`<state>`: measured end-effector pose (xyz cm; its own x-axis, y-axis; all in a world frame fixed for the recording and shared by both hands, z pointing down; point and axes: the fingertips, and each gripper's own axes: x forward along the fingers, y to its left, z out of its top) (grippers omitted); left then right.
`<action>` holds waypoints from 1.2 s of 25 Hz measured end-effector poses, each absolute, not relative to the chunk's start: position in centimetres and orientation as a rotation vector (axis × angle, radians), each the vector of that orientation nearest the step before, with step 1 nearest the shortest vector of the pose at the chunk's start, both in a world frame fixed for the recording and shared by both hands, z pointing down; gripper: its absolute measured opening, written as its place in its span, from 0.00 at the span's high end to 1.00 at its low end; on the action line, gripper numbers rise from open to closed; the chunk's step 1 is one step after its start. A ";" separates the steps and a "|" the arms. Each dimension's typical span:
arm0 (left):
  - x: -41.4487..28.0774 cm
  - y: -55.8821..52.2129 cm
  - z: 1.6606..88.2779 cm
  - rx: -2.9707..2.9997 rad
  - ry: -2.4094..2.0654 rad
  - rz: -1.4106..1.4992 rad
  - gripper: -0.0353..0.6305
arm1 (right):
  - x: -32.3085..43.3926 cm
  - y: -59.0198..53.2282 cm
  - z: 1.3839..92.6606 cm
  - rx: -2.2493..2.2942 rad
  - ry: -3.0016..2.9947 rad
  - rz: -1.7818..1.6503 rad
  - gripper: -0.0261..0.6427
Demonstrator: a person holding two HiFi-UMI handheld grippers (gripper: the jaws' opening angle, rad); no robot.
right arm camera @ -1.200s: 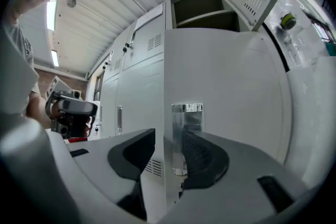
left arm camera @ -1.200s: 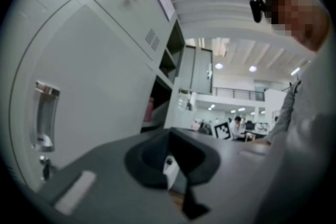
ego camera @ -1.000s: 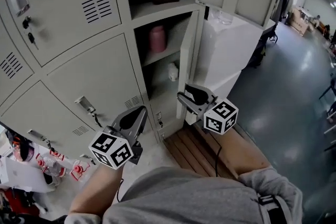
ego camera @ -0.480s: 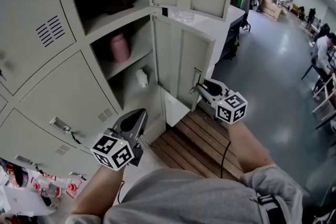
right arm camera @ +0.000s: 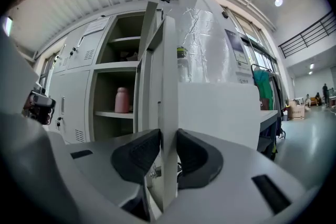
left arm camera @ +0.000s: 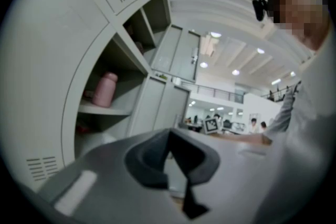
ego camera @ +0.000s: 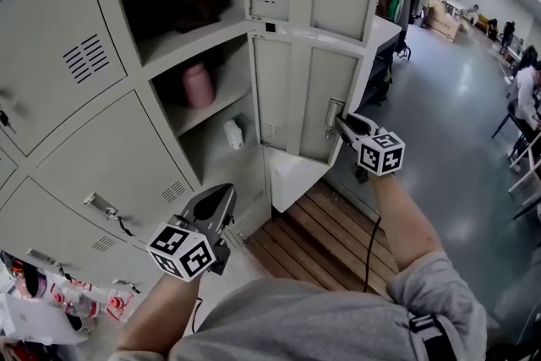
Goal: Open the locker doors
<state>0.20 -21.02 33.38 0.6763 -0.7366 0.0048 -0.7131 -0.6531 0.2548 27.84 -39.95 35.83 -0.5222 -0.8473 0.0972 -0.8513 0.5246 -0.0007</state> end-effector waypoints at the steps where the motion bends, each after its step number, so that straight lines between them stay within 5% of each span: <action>1: -0.1 -21.0 33.4 2.650 -1.176 -0.147 0.94 | 27.9 -39.9 35.8 1.489 -2.671 0.072 0.83; 13: -2.5 -20.3 33.4 2.630 -1.229 -0.155 0.94 | 26.5 -33.3 37.4 1.821 -2.558 0.132 0.74; 16: -3.2 -20.2 33.5 2.620 -1.240 -0.164 0.94 | 19.6 -28.4 39.2 1.564 -2.683 0.126 0.74; 21: -4.2 -19.4 34.3 2.597 -1.256 -0.196 0.94 | 8.1 -23.0 41.2 0.989 -2.935 0.253 0.89; 30: -5.5 -16.9 34.2 2.652 -1.217 -0.258 0.94 | 4.2 -21.4 38.0 0.858 -3.018 0.220 0.90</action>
<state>-5.45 -16.89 34.17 0.6432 -0.7624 -0.0704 -0.7253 -0.6362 0.2629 4.15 -21.44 38.01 -0.8512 -0.5238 0.0343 -0.5232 0.8414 -0.1350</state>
